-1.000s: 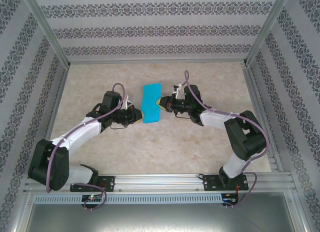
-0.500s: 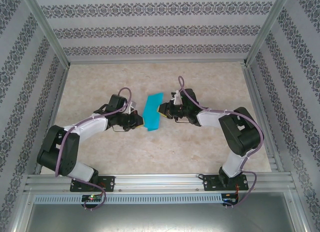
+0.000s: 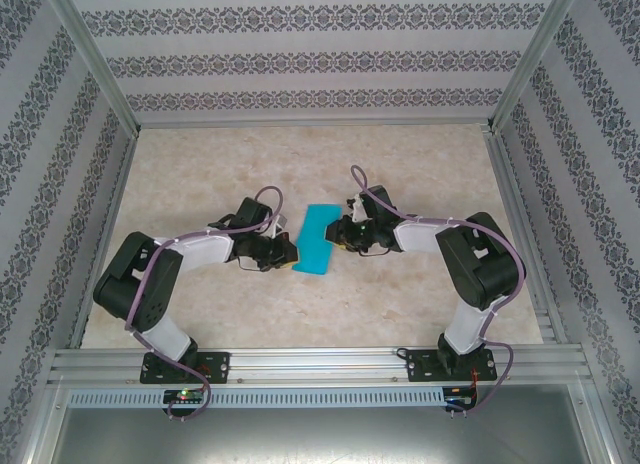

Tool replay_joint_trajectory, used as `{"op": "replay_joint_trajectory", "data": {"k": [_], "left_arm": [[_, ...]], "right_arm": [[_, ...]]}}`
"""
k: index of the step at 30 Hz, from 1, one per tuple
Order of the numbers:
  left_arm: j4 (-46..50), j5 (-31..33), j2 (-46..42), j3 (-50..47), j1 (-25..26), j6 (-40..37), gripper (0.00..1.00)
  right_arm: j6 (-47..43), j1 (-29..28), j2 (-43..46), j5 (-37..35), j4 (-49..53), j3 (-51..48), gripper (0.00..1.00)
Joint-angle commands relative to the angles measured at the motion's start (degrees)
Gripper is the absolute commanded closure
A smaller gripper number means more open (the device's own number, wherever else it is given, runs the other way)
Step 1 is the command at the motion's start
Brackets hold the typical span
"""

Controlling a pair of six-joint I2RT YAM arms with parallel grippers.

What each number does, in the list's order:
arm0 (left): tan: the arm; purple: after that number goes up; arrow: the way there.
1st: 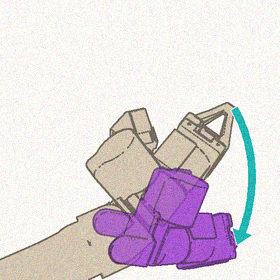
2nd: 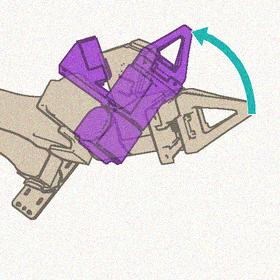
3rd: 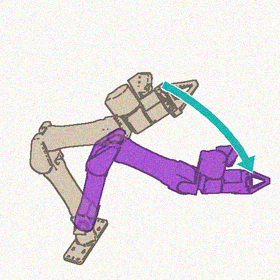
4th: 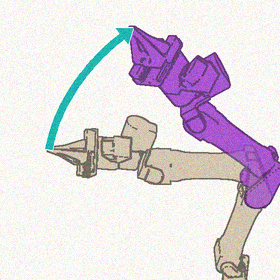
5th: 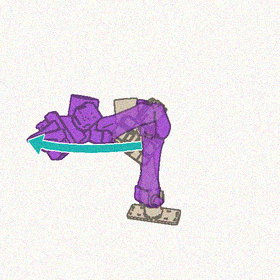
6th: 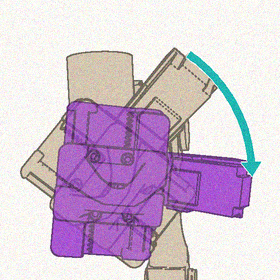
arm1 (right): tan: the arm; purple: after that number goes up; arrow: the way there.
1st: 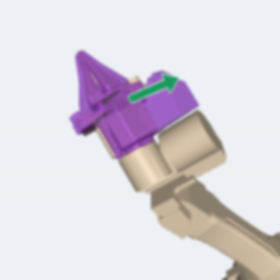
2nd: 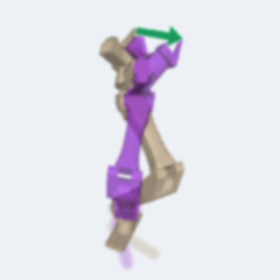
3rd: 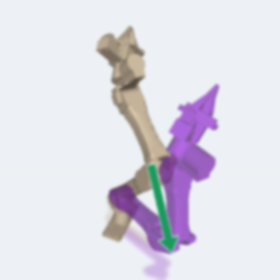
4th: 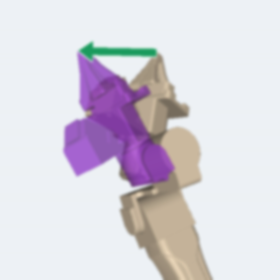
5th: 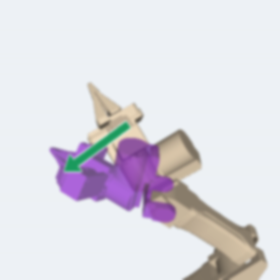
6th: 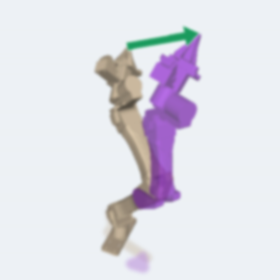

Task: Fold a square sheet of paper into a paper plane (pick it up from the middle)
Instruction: Place a square sheet of paper at the center of the table.

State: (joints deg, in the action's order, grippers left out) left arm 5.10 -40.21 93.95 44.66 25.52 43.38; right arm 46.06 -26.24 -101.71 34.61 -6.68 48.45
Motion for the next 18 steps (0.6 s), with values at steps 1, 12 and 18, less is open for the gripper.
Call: {"op": "replay_joint_trajectory", "data": {"k": [1, 12, 18], "left_arm": [[-2.78, 1.24, 1.11, 0.70, 1.28, 1.52, 0.99], [-3.98, 3.55, 2.85, 0.46, 3.27, 3.10, 0.98], [-2.83, 3.60, 3.52, 1.74, 3.49, 2.25, 0.98]], "right_arm": [[-6.27, 0.65, 2.52, -4.75, 8.77, 2.30, 0.65], [-8.09, 0.79, 11.41, -11.22, 14.93, 0.37, 0.63], [-8.01, -1.01, 5.72, -9.74, 13.44, 3.27, 0.75]]}}
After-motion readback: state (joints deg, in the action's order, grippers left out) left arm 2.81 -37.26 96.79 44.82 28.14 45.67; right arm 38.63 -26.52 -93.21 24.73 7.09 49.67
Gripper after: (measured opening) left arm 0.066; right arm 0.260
